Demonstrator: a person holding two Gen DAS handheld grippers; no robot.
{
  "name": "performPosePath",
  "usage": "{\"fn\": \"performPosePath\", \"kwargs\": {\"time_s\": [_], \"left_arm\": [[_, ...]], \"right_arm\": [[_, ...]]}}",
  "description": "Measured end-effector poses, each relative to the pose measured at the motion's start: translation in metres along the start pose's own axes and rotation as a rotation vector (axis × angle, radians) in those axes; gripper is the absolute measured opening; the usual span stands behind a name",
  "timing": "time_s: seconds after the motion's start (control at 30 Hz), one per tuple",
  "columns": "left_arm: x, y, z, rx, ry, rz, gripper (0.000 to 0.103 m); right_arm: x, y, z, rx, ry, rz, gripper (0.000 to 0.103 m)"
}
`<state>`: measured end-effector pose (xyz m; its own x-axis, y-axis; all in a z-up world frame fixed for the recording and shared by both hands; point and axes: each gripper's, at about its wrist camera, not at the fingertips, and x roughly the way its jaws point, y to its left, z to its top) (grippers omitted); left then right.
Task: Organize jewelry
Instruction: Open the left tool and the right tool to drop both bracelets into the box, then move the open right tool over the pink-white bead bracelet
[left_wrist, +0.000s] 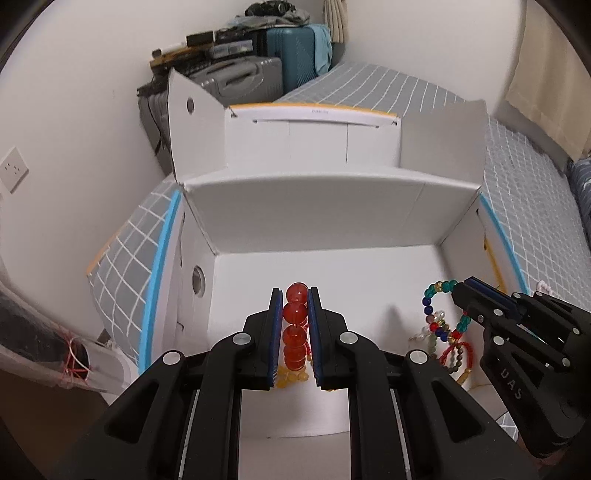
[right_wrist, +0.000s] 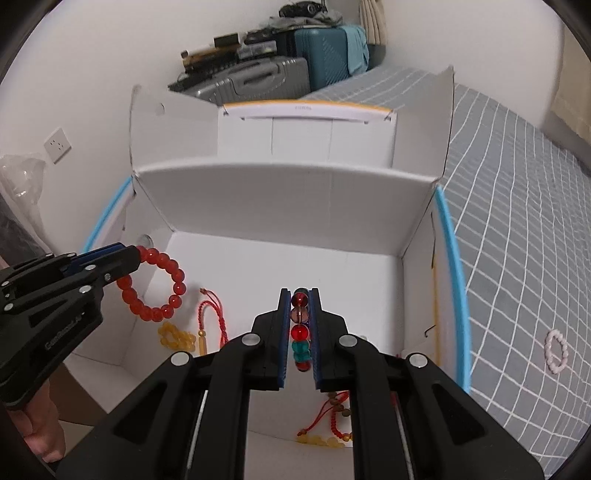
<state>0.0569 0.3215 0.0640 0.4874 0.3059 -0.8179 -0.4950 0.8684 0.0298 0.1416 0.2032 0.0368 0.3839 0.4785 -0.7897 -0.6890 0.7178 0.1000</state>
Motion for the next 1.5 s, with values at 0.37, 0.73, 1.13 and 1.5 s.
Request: {"fn": "performPosePath", "kwargs": {"time_s": [0.37,0.73,1.13,1.5], "left_arm": [[0.009,-0.001,-0.004,0.001,0.017,0.022,0.015],[-0.014,-0.021,0.005,-0.017,-0.060,0.008,0.087],[-0.016,-0.134,0.033,0.082,-0.098,-0.122,0.097],[0.008,-0.260,0.040,0.214,-0.073,-0.232,0.097]], "right_arm": [[0.010,-0.002,-0.004,0.002,0.040,0.009,0.012],[-0.045,-0.036,0.002,0.020,-0.124,-0.081,0.085],[-0.089,-0.181,0.002,0.200,-0.164,-0.255,0.096],[-0.095,-0.284,-0.040,0.340,-0.113,-0.341,0.096]]}}
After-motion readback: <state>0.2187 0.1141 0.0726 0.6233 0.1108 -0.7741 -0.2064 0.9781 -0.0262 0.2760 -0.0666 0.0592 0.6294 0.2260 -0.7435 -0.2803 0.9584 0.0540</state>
